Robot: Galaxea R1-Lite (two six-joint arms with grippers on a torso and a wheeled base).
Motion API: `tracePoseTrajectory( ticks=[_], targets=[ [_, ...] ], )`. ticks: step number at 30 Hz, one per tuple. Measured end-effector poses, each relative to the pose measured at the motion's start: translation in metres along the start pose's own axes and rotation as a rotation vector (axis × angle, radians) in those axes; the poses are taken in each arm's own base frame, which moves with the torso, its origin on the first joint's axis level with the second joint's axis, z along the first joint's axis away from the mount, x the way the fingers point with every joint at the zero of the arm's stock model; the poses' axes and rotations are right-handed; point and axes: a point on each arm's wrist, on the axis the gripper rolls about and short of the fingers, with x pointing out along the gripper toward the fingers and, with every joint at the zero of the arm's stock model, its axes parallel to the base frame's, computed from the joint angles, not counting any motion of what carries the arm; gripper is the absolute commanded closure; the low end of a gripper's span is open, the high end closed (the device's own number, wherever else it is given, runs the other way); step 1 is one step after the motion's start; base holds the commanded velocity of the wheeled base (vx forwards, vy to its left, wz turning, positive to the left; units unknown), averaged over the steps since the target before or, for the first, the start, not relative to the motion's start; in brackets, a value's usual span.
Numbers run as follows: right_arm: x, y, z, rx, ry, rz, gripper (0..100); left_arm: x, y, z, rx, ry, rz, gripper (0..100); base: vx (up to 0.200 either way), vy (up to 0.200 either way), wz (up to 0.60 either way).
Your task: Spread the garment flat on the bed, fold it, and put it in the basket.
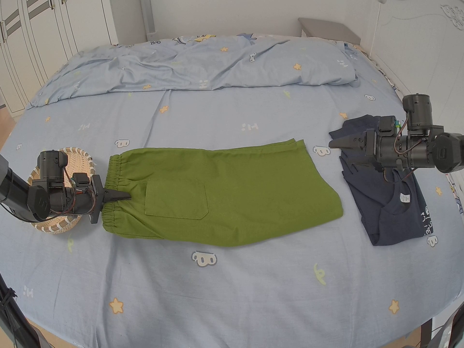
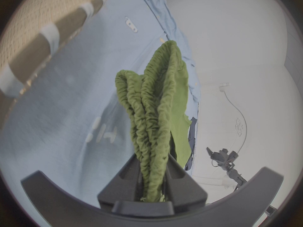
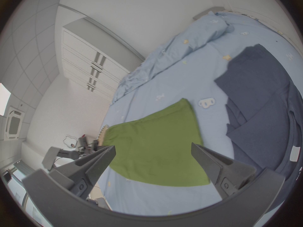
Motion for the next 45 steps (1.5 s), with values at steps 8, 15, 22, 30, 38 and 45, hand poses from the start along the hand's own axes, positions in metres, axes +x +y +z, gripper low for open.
tracePoseTrajectory(
  ticks=[8,15,22,30,38,45],
  targets=[
    [0.028,-0.034,-0.005,0.034,0.044,-0.064,0,-0.01,-0.006,0.004,0.018,-0.025,-0.014,100,0.0,0.0,0.0],
    [0.053,-0.057,-0.019,0.048,0.123,-0.087,0,-0.011,-0.008,0.005,0.023,-0.029,-0.017,100,0.0,0.0,0.0],
    [0.072,-0.076,-0.033,0.039,0.184,-0.106,0,-0.01,-0.008,0.002,0.027,-0.021,-0.018,100,0.0,0.0,0.0],
    [0.079,-0.083,-0.039,0.049,0.207,-0.106,0,-0.008,-0.008,0.001,0.031,-0.014,-0.019,100,0.0,0.0,0.0],
    [0.092,-0.072,-0.052,0.042,0.26,-0.068,0,-0.007,-0.008,0.0,0.031,-0.01,-0.018,100,0.0,0.0,0.0],
    [0.097,-0.066,-0.061,0.053,0.308,-0.019,100,-0.008,-0.008,-0.001,0.031,-0.009,-0.019,100,0.0,0.0,0.0]
  ],
)
